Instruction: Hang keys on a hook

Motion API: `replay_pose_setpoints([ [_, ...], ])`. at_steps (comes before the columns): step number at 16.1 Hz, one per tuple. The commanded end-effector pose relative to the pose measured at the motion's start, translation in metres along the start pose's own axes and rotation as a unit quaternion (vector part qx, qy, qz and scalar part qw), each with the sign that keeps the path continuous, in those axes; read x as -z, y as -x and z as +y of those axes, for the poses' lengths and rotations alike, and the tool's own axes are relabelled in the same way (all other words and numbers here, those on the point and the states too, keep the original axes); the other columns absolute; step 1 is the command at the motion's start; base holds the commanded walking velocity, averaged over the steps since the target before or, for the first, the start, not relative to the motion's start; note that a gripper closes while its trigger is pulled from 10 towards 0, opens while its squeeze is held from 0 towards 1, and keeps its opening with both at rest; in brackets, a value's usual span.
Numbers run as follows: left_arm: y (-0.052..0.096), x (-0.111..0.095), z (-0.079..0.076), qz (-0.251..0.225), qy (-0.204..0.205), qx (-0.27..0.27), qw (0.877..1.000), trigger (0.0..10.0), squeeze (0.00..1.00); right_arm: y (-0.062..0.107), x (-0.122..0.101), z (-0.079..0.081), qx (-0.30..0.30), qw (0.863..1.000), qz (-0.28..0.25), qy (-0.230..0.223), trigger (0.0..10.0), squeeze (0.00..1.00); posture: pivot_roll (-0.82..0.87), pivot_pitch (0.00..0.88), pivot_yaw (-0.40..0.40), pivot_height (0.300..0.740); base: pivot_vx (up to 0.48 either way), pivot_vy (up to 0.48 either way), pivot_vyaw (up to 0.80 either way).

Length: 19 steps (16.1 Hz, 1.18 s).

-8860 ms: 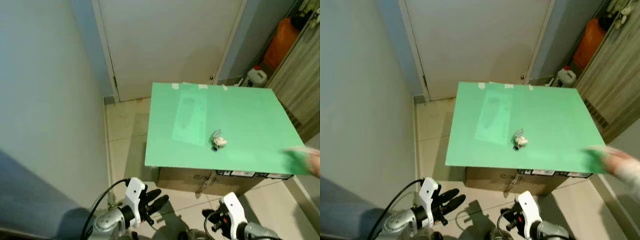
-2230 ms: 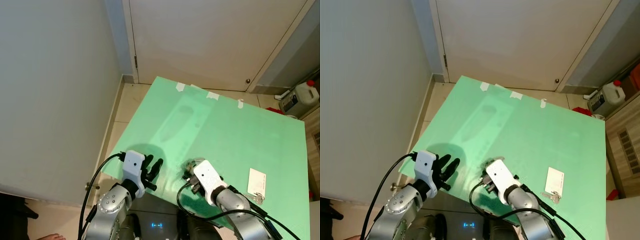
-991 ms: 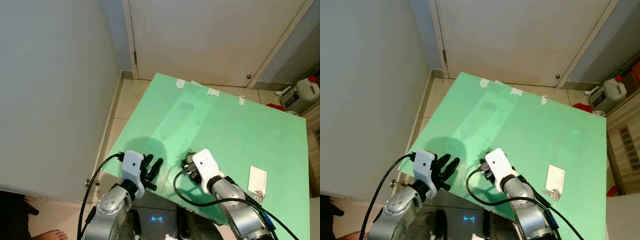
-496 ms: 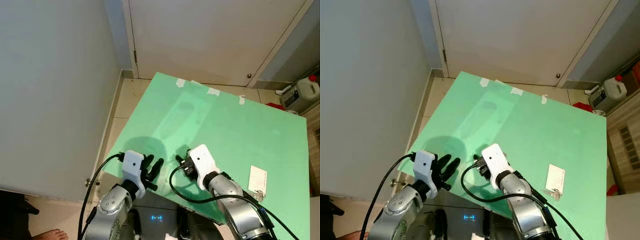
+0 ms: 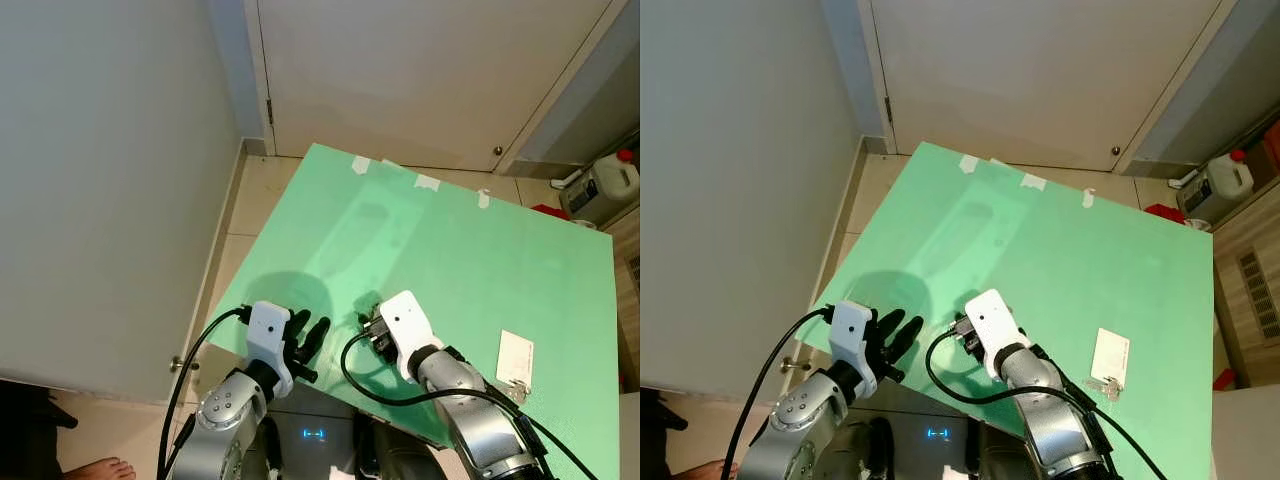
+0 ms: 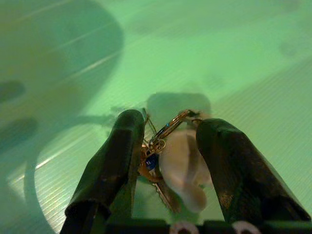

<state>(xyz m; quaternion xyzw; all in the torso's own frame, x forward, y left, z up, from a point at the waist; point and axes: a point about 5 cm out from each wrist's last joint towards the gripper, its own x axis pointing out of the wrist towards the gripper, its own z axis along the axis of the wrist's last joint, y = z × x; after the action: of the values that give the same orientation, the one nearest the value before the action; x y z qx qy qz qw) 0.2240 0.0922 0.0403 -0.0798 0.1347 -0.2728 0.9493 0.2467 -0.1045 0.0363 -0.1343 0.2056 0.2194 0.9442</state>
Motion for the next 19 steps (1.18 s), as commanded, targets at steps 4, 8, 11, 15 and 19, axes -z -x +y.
replay_pose_setpoints([
  [4,0.003,0.001,-0.003,0.002,0.003,0.005,1.0,10.0,0.0,-0.003,0.013,0.002,0.018,0.999,0.03,-0.033,0.0,0.0,0.05,0.238,-0.001,0.74,0.0,0.0,0.0],
  [8,0.003,0.001,-0.004,0.002,0.005,0.007,1.0,10.0,0.0,-0.006,0.014,-0.002,0.032,0.998,0.031,-0.037,0.0,0.0,0.05,0.236,-0.001,0.74,0.0,0.0,0.0],
  [11,0.002,0.001,-0.004,0.002,0.005,0.007,1.0,10.0,0.0,-0.01,0.011,-0.005,0.039,0.998,0.024,-0.041,0.0,0.0,0.05,0.24,0.001,0.74,0.0,0.0,0.0],
  [15,0.003,0.0,-0.004,0.001,0.005,0.006,1.0,10.0,0.0,-0.014,0.008,-0.007,0.043,0.998,0.02,-0.037,0.0,0.0,0.05,0.24,0.0,0.74,0.0,0.0,0.0],
  [19,0.002,0.0,-0.004,-0.001,0.006,0.004,1.0,10.0,0.0,-0.015,0.009,-0.009,0.048,0.998,0.022,-0.029,0.0,0.0,0.05,0.239,-0.006,0.74,0.0,0.0,0.0],
])
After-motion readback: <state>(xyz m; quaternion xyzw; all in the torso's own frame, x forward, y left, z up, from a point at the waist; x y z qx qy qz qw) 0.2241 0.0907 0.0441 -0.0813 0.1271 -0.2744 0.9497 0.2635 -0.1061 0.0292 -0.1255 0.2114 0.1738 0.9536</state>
